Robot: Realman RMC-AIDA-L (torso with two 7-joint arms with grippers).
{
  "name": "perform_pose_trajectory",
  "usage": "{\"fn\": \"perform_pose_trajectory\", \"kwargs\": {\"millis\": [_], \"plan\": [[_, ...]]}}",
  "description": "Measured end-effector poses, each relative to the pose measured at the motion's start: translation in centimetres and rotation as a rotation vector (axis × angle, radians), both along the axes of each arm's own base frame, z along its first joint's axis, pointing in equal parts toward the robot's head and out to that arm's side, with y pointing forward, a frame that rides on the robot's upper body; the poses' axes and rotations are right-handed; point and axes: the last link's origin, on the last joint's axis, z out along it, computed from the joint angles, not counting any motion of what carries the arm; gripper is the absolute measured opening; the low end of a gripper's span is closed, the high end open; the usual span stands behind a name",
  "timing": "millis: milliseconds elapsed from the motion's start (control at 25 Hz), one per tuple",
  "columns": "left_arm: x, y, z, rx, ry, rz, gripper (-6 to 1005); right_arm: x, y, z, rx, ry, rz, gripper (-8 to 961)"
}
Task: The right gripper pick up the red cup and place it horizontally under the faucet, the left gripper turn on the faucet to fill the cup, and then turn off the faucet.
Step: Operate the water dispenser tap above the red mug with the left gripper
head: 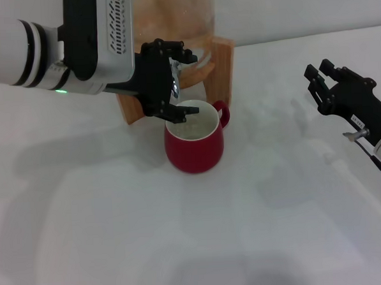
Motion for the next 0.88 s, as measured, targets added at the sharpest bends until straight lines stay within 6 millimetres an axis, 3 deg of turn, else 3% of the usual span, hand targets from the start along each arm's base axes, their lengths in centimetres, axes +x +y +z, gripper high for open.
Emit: {"fn": "perform_pose_trajectory", "kwargs": {"millis": [880], "plan": [[0.2, -1.0, -1.1, -0.044, 0.004, -0.022, 877, 0.0, -0.1, 0.0, 0.002, 0.001, 0.001, 294]]}}
